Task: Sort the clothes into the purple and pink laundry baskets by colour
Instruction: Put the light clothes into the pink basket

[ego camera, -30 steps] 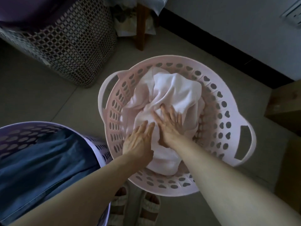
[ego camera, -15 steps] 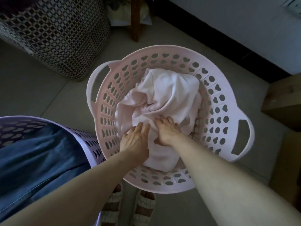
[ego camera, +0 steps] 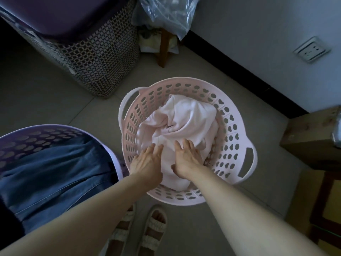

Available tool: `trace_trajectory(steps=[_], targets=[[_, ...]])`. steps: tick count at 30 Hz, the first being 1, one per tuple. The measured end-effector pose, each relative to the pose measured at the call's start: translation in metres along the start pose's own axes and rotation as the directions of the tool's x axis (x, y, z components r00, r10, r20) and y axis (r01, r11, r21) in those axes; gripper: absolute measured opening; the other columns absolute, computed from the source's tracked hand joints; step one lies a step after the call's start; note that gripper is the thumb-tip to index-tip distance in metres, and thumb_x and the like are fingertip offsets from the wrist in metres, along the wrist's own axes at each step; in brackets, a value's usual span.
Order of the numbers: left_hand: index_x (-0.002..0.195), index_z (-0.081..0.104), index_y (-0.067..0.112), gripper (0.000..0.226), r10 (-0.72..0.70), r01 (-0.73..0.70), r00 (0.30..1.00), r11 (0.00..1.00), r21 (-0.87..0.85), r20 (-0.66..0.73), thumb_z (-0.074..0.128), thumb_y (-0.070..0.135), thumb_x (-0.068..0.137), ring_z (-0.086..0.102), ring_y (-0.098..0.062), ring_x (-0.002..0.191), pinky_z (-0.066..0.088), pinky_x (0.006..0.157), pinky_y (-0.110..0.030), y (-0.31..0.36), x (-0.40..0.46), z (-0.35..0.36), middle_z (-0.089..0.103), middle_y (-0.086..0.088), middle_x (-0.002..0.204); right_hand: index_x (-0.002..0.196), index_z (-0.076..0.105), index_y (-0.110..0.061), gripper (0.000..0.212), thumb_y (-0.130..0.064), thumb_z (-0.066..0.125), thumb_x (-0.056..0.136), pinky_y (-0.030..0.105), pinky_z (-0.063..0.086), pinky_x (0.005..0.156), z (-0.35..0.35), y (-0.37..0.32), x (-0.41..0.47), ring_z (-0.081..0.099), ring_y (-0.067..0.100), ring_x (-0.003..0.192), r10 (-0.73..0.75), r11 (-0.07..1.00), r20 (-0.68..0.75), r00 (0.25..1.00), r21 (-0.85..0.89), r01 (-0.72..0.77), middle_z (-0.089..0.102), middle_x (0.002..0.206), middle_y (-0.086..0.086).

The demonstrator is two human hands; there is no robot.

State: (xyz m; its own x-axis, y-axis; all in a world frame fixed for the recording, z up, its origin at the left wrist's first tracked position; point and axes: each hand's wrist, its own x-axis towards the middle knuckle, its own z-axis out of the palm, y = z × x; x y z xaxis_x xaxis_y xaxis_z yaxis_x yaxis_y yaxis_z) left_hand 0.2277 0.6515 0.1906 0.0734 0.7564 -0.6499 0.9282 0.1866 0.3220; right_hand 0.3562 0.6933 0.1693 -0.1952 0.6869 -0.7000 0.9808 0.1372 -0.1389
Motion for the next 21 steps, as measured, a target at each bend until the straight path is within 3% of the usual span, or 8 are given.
trace_trajectory(steps=[6, 9, 17, 21], targets=[[0.146, 0.017, 0.03, 0.079, -0.072, 0.061, 0.99, 0.994, -0.093, -0.122, 0.061, 0.017, 0.081, 0.032, -0.02, 0.136, 0.038, 0.103, -0.039, -0.026, -0.048, -0.016, 0.025, 0.005, 0.15, 0.149, 0.01, -0.016, 0.082, -0.028, 0.061, 0.086, 0.042, 0.019, 0.114, -0.024, -0.04, -0.035, 0.007, 0.028, 0.144, -0.076, 0.996, -0.006, 0.997, -0.046, 0.076, 0.01, 0.155, 0.009], [0.145, 0.018, 0.028, 0.073, -0.136, 0.118, 0.979, 0.985, -0.124, -0.151, 0.058, 0.026, 0.084, 0.034, -0.02, 0.134, 0.037, 0.098, -0.038, -0.051, -0.074, -0.022, 0.028, 0.004, 0.146, 0.148, 0.012, -0.018, 0.073, -0.033, 0.053, 0.091, 0.044, 0.018, 0.115, -0.024, -0.075, -0.049, 0.006, 0.029, 0.144, -0.128, 0.991, -0.016, 0.992, -0.043, 0.127, 0.008, 0.156, 0.01], [0.151, 0.003, 0.024, 0.084, -0.322, 0.314, 0.945, 0.942, -0.115, -0.06, 0.059, 0.027, 0.088, 0.013, -0.023, 0.145, 0.024, 0.112, -0.041, -0.145, -0.133, -0.011, 0.004, -0.005, 0.159, 0.149, 0.006, -0.017, 0.087, -0.025, 0.062, 0.083, 0.042, 0.016, 0.115, 0.02, -0.173, -0.07, 0.007, 0.03, 0.144, -0.251, 0.962, 0.003, 0.968, -0.115, 0.249, 0.008, 0.155, 0.011], [0.151, -0.002, 0.029, 0.088, -0.383, 0.381, 0.924, 0.921, -0.085, -0.007, 0.06, 0.027, 0.089, 0.011, -0.025, 0.146, 0.022, 0.112, -0.044, -0.194, -0.16, 0.008, 0.001, -0.007, 0.159, 0.151, -0.004, -0.023, 0.092, -0.026, 0.061, 0.087, 0.043, 0.011, 0.118, 0.053, -0.214, -0.076, -0.005, 0.028, 0.147, -0.28, 0.942, 0.136, 0.95, -0.15, 0.299, -0.005, 0.159, 0.007]])
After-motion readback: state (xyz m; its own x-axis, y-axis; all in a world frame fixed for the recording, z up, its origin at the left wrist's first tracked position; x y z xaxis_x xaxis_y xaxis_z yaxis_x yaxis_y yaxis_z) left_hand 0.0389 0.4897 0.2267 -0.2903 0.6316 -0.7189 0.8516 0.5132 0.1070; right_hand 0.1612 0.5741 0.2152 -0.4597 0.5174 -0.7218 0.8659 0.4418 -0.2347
